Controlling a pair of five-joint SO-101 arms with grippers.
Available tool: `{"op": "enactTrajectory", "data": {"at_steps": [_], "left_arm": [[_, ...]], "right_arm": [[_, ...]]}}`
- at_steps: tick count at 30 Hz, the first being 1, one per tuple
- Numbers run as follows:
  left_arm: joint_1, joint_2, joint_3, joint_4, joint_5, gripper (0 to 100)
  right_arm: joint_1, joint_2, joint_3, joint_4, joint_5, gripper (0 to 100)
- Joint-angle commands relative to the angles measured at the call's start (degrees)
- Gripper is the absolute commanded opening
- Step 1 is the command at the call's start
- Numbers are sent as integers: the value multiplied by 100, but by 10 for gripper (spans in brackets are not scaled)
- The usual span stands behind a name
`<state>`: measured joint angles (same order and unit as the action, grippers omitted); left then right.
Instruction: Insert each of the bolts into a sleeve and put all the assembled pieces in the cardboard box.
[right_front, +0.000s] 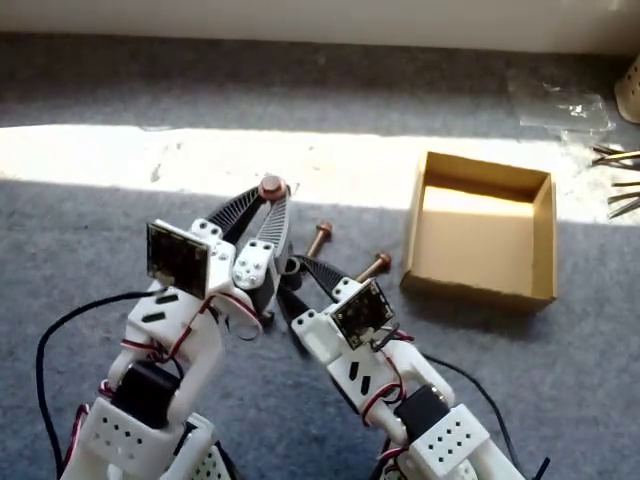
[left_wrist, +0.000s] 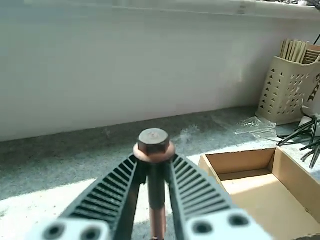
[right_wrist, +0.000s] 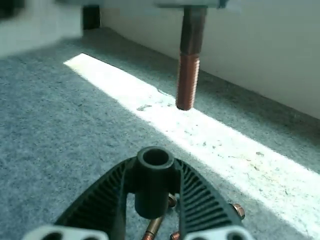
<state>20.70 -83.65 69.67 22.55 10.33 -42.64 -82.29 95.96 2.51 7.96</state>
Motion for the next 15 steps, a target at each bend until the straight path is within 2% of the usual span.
{"op": "enactTrajectory", "data": {"at_steps": [1,4,9,15], "left_arm": [[92,-831,-75,378,26,5],[92,-1332,-66,765,26,5],[145,-1429,-66,1108,62,5],[637,-1429,-13,1398,26,5]], "right_arm": [[-22,-92,453,-101,-44,5],[-22,-92,453,-101,-44,5],[-22,-92,453,-101,-44,5],[-22,-92,453,-101,-44,5]]}}
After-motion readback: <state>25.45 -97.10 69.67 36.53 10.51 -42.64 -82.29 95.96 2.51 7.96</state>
